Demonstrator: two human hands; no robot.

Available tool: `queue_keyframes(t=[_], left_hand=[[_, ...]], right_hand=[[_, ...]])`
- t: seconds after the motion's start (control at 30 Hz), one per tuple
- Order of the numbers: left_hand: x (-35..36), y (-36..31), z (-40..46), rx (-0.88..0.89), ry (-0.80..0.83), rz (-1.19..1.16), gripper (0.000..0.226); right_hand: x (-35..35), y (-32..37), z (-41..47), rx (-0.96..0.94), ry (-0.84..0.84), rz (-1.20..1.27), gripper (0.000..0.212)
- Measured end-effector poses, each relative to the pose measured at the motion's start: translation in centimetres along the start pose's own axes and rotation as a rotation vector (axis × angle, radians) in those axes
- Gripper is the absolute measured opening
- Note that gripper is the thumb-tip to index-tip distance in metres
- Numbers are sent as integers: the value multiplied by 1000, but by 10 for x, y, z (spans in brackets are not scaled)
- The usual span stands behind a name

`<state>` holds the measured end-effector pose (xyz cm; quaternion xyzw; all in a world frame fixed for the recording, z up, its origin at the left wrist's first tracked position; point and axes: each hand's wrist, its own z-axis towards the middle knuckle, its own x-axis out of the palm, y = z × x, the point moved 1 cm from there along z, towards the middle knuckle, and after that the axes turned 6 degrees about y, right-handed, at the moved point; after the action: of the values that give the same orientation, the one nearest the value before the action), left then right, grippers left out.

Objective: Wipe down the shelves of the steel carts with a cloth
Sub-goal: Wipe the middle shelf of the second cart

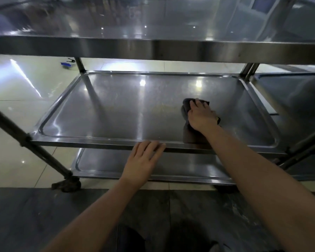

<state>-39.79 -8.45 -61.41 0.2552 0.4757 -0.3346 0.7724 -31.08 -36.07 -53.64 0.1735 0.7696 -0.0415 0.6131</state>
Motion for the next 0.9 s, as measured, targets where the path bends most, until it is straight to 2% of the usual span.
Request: queue_keyframes(t=[0.1, 0.3, 0.43, 0.6, 0.73, 0.9], left_hand=[[-6, 6, 10, 37, 27, 39, 96], [-8, 15, 29, 249, -150, 120, 57], [-11, 20, 38, 375, -111, 120, 51], [-8, 20, 48, 437, -50, 77, 54], [-6, 17, 57, 485, -51, 71, 28], [-2, 5, 65, 467, -100, 70, 28]], right_hand=[[0, 1, 2, 2, -20, 5, 55], [-4, -4, 18, -9, -26, 36, 54], [-4, -12, 27, -25, -46, 29, 53], [-10, -23, 40, -29, -28, 32, 53], [-13, -27, 48, -16, -22, 45, 54], [-16, -9, 50, -65, 12, 46, 53]])
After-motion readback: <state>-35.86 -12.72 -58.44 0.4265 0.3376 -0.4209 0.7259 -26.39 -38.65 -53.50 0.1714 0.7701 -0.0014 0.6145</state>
